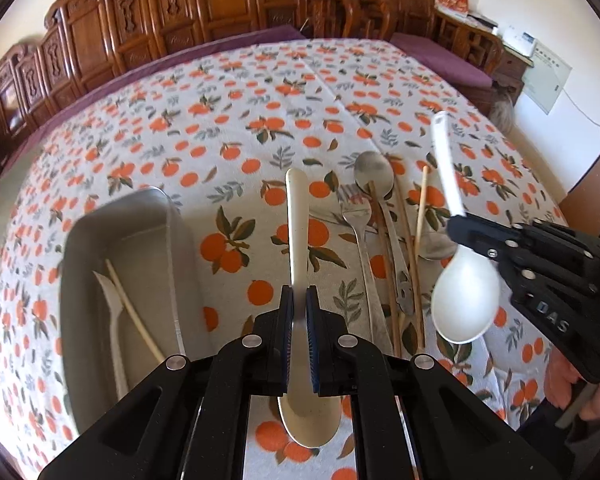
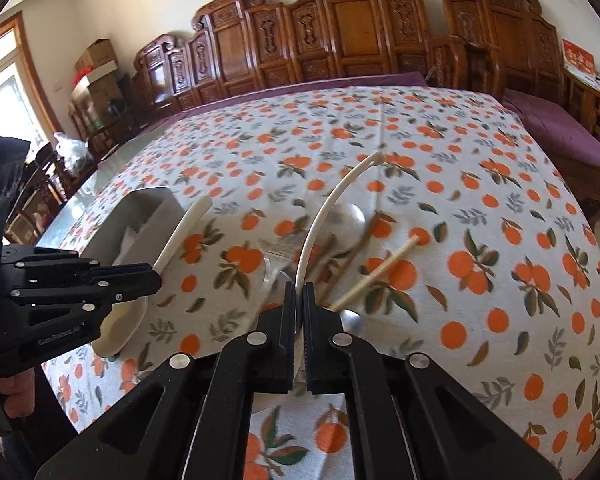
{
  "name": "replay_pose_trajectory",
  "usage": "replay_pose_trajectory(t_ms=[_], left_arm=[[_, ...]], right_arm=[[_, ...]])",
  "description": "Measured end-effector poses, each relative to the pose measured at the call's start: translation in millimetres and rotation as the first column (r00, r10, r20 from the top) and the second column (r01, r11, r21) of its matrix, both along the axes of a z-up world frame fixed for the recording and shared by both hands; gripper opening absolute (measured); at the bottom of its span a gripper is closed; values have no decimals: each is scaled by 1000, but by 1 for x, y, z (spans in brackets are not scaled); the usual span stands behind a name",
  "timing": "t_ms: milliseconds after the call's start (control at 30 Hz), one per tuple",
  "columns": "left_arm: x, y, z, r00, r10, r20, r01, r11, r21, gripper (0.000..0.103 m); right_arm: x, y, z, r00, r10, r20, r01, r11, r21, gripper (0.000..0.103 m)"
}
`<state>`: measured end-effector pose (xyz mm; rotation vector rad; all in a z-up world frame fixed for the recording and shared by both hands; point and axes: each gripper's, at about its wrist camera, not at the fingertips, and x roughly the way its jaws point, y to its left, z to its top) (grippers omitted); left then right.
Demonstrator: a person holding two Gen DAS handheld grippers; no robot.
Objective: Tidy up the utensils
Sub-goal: 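Carry the white spoon into the grey tray and open the left gripper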
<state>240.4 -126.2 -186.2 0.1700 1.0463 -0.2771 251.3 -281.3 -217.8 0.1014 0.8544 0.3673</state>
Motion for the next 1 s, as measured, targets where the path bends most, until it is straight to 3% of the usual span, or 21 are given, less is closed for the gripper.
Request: replay_pose_trajectory(t_ms=[300, 433, 733, 1000], left_arm=[[-11, 27, 11, 999, -23, 47, 25, 998, -49, 6], [-12, 54, 15, 996, 17, 84, -11, 998, -66, 6], [-9, 108, 5, 994, 94, 57, -85, 987, -139, 6], [-6, 128, -21, 992, 125, -2, -124, 985, -123, 6]], right_arm=[[-2, 25, -6, 998, 55, -20, -56, 998, -27, 4], [-5, 34, -5, 996, 83, -14, -83, 996, -33, 5], [-9, 44, -13, 996, 87, -38, -88, 995, -47, 5], [-12, 50, -2, 997, 69, -28, -71, 994, -77, 5]])
